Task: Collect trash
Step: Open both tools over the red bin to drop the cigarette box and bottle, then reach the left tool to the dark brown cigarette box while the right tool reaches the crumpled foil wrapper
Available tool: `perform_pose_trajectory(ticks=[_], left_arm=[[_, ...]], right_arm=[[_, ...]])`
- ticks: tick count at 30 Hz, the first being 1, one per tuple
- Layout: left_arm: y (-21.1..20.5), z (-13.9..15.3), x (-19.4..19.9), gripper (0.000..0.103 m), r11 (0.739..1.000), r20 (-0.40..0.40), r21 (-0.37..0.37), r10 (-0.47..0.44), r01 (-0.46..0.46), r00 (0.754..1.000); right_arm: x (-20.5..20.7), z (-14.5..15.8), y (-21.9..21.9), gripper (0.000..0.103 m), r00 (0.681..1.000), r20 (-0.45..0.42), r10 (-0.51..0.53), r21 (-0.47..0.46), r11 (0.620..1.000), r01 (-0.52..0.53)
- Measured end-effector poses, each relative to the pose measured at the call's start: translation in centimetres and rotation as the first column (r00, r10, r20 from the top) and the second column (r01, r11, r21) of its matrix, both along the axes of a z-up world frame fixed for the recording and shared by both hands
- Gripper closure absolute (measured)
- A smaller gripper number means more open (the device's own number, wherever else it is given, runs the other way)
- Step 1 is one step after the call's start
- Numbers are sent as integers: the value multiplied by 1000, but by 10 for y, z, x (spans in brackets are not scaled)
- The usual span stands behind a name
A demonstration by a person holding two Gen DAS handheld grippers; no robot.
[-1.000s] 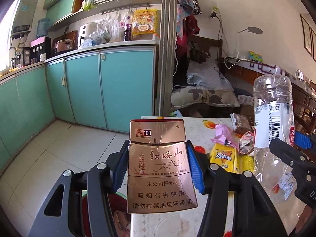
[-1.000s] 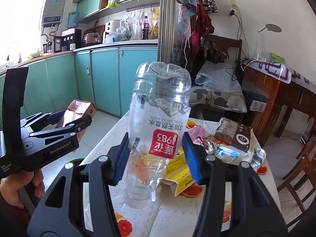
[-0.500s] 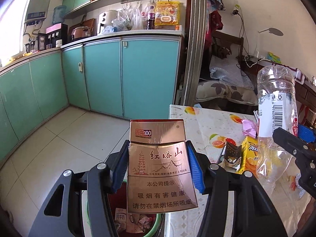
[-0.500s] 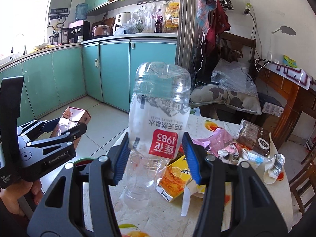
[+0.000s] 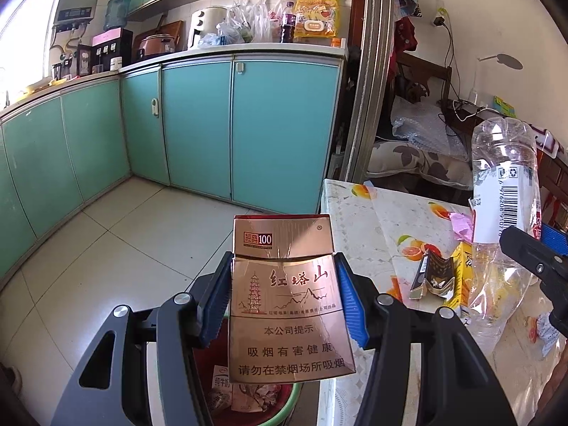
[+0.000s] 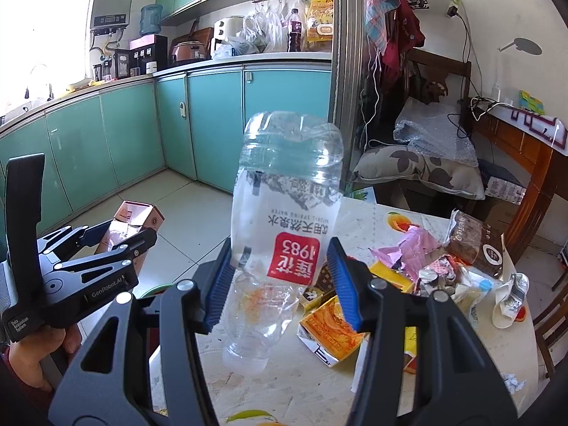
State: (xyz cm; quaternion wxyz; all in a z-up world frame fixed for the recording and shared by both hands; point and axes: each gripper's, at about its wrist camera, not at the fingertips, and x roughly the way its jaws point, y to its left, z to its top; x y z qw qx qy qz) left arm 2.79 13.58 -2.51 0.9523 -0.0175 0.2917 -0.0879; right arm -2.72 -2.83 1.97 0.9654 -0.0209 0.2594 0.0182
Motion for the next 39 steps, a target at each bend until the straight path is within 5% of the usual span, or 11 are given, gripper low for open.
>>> perform_pose_trajectory(ticks=[9, 18, 22, 24, 25, 27, 33, 39], left_arm=[[44, -38, 16, 50, 994, -119, 0, 112, -113, 987], [106, -78, 29, 50, 967, -260, -89, 210, -240, 942], [112, -85, 30, 50, 962, -283, -130, 196, -240, 939], [111, -87, 32, 45, 962, -288, -123, 200, -244, 936], [110, -89, 34, 31, 961, -290, -122, 206, -250, 934], [109, -89, 34, 25, 958, -283, -129, 211, -255, 936], [90, -81, 30, 25, 973, -254, -105, 175, -207, 951], [41, -59, 22, 22, 995, -183, -75, 47, -62, 982]], right_arm=[[33, -10, 35, 52, 979, -92, 180, 106, 980, -170], [101, -56, 94, 52, 889, -297, 349, 247, 927, -282], [116, -78, 113, 52, 863, -361, 355, 222, 931, -290], [119, -87, 117, 42, 853, -385, 352, 214, 933, -289], [120, -89, 117, 38, 855, -387, 346, 216, 935, -280], [120, -90, 114, 36, 864, -378, 332, 214, 940, -267], [99, -66, 81, 36, 903, -307, 301, 239, 943, -233], [48, -28, 16, 31, 954, -205, 220, 223, 959, -173]])
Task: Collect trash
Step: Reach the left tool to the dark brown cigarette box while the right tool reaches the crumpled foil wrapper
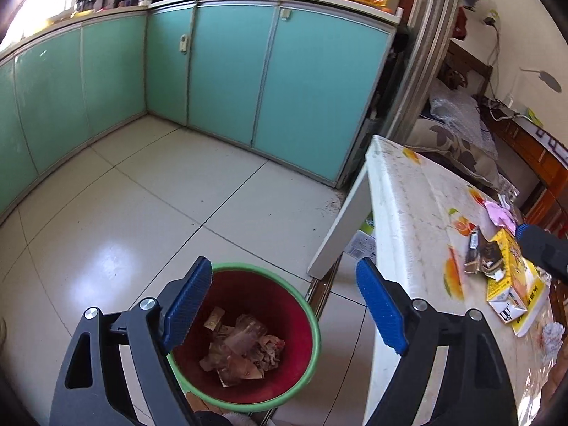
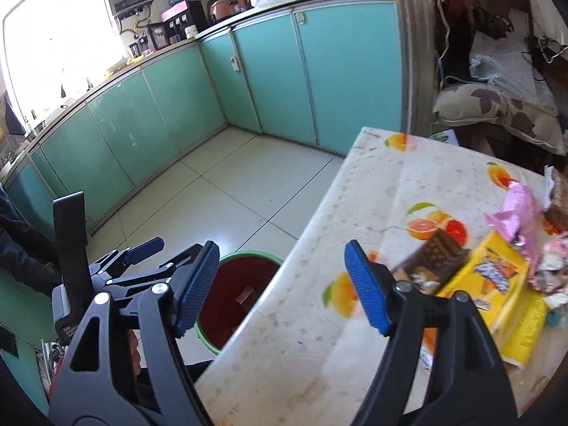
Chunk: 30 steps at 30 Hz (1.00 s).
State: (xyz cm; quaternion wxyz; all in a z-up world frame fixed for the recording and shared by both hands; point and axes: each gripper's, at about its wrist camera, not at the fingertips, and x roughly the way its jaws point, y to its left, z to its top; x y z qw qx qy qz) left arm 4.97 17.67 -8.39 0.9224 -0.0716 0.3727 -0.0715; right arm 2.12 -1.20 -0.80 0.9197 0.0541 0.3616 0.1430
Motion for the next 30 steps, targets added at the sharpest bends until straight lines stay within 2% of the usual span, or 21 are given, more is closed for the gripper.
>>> perform_pose_trajectory(ticks=[4, 7, 9, 11, 14, 17, 18, 19, 20, 23, 26, 28, 30], left_arm=[[-41, 11, -9, 20, 993, 30, 28, -113, 113, 993], [-71, 21, -14, 18, 983, 52, 34, -184, 182, 982], [-88, 27, -15, 18, 975, 58, 30, -220, 219, 974], [-103, 32, -17, 18, 967, 67, 24, -254, 253, 965], [-122, 38, -20, 18, 956, 84, 37, -292, 290, 953], [-138, 39, -17, 17, 947, 81, 37, -320, 318, 944], [-143, 39, -15, 17, 944, 76, 30, -330, 328, 941], [-147, 37, -13, 17, 941, 67, 22, -338, 337, 939], [-151, 35, -10, 17, 938, 57, 15, -345, 345, 937], [-165, 30, -1, 17, 926, 23, -2, -378, 378, 926], [-179, 26, 19, 17, 916, -6, -10, -400, 400, 916], [-182, 23, 35, 17, 930, -18, 4, -368, 368, 930], [-181, 17, 47, 19, 940, -45, -17, -342, 342, 939]], right_arm=[[-31, 17, -58, 27, 985, 72, -154, -84, 984, 160], [-46, 15, -106, 24, 950, 95, -298, -90, 948, 306], [-48, 9, -135, 24, 913, 105, -394, -125, 906, 405], [-47, 3, -161, 24, 894, 87, -439, -116, 887, 447], [-36, -6, -184, 24, 890, 40, -455, -103, 884, 456], [-14, -15, -192, 25, 898, -11, -440, -121, 892, 435], [-7, -21, -195, 28, 902, -40, -431, -119, 898, 424], [-2, -28, -197, 36, 906, -69, -417, -108, 906, 409], [0, -33, -198, 53, 911, -86, -402, -91, 914, 395], [-5, -38, -196, 62, 923, -66, -378, -87, 924, 372], [-18, -33, -197, 63, 934, -34, -356, -54, 934, 354], [-27, -28, -198, 63, 939, -22, -344, -28, 939, 343], [-34, -23, -198, 62, 944, -13, -328, -8, 945, 328]])
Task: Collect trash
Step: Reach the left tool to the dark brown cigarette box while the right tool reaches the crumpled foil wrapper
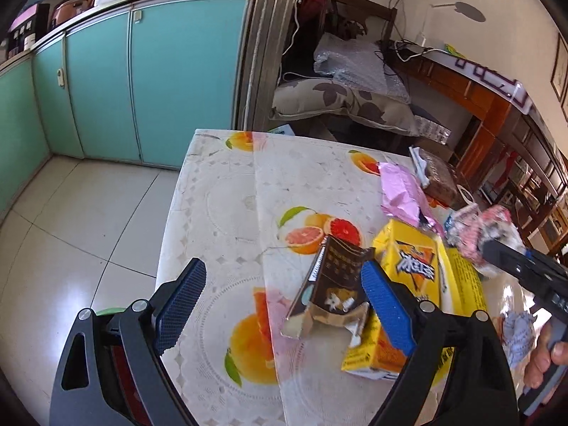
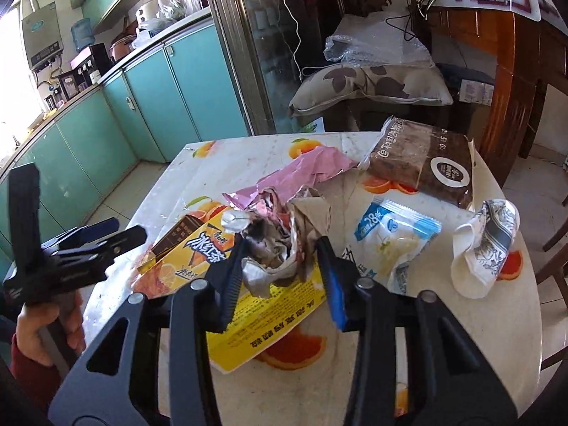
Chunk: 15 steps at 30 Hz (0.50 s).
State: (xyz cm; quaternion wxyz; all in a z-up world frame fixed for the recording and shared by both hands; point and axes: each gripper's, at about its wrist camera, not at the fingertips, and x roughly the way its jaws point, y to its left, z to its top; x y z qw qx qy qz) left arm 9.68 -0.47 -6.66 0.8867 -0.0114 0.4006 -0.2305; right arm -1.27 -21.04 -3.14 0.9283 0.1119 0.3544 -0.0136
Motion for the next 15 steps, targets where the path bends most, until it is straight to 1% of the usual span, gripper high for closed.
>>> perform_pose_trajectory(ticks=[1, 2, 3, 4, 6, 7, 8, 9, 11, 12, 15], left_arm=[[0, -4, 5, 19, 1000, -36, -21, -10, 9, 999], [-1, -7, 8, 19, 998, -73, -56, -39, 35, 997], [-4, -8, 8, 19, 994, -96, -86, -71, 63, 993], [-8, -8, 6, 18, 992, -99, -93, -99, 90, 990], [-20, -10, 2, 17, 992, -82, -32, -127, 125, 989], [-26, -14, 1, 16, 991, -88, -9, -136, 136, 987], [-28, -17, 1, 16, 989, -97, -27, -147, 145, 984], [-29, -19, 2, 16, 988, -116, -52, -153, 147, 982], [-29, -21, 6, 15, 987, -129, -72, -150, 142, 980], [-27, -22, 7, 12, 988, -133, -75, -141, 132, 981], [-17, -25, 14, 12, 990, -149, -111, -104, 88, 983]], right_arm=[[-3, 2, 0, 62, 1000, 5, 6, 0, 1000, -6], [-5, 4, 0, 62, 1000, 10, 10, -1, 1000, -10], [-6, 6, -1, 62, 1000, 15, 12, 0, 1000, -12], [-8, 8, -2, 62, 1000, 20, 14, 3, 1000, -14], [-10, 11, -5, 62, 999, 31, 15, 8, 1000, -15], [-10, 12, -6, 62, 999, 35, 15, 9, 1000, -16], [-11, 13, -7, 61, 999, 38, 16, 13, 1000, -16], [-11, 13, -7, 61, 999, 40, 16, 17, 1000, -17], [-13, 12, -7, 61, 999, 42, 17, 20, 1000, -18], [-13, 12, -6, 60, 999, 42, 19, 18, 1000, -19], [-14, 10, -3, 60, 999, 38, 26, 10, 1000, -26]])
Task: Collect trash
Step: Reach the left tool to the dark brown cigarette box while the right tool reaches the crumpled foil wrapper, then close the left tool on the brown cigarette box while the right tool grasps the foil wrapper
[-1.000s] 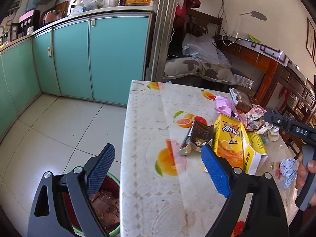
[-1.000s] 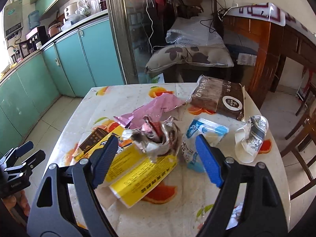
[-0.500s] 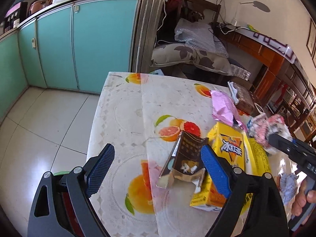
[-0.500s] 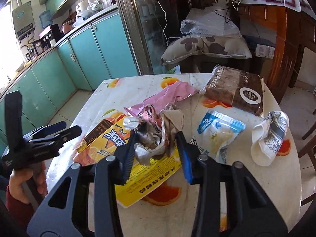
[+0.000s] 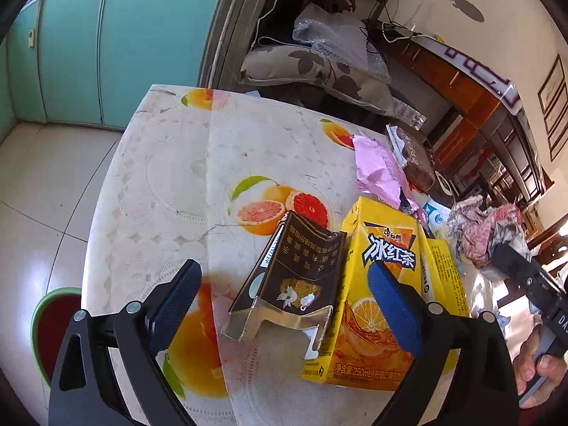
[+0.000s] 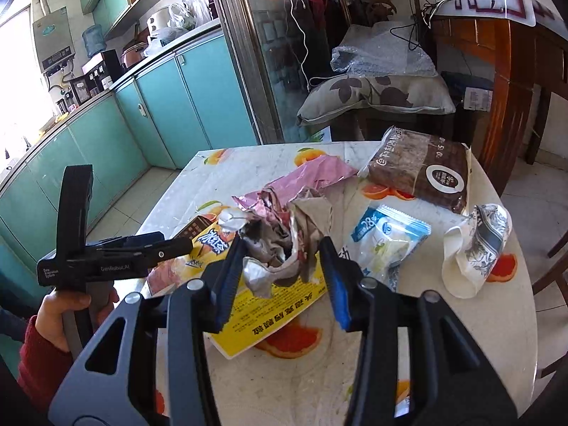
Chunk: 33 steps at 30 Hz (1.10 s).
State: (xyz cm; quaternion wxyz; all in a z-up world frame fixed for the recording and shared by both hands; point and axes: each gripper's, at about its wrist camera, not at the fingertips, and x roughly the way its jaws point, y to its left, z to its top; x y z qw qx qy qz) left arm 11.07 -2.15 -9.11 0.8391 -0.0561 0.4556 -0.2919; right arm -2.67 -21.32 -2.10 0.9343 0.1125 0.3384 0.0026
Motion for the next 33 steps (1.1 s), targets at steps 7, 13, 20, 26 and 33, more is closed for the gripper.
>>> perform_pose_trajectory(ticks=[7, 13, 20, 26, 33], left_arm=[[10, -1, 4, 15, 1000, -16, 9, 25, -25, 1000], [-14, -2, -8, 15, 992, 36, 120, -44, 39, 998], [-15, -2, -6, 20, 993, 74, 119, -20, 11, 997], [-20, -3, -7, 23, 992, 98, 122, -39, 27, 994], [-25, -3, -9, 38, 991, 102, 121, -70, 57, 992]], right_arm=[[1, 1, 2, 58, 1000, 2, 7, -1, 1000, -7], [1, 2, 4, 57, 1000, 8, 8, -8, 1000, -8], [5, 1, 12, 41, 1000, 0, -2, -50, 999, 2], [15, -2, 9, 23, 1000, -10, -26, -54, 998, 26], [18, -15, 11, 49, 997, -66, -32, -60, 998, 28]])
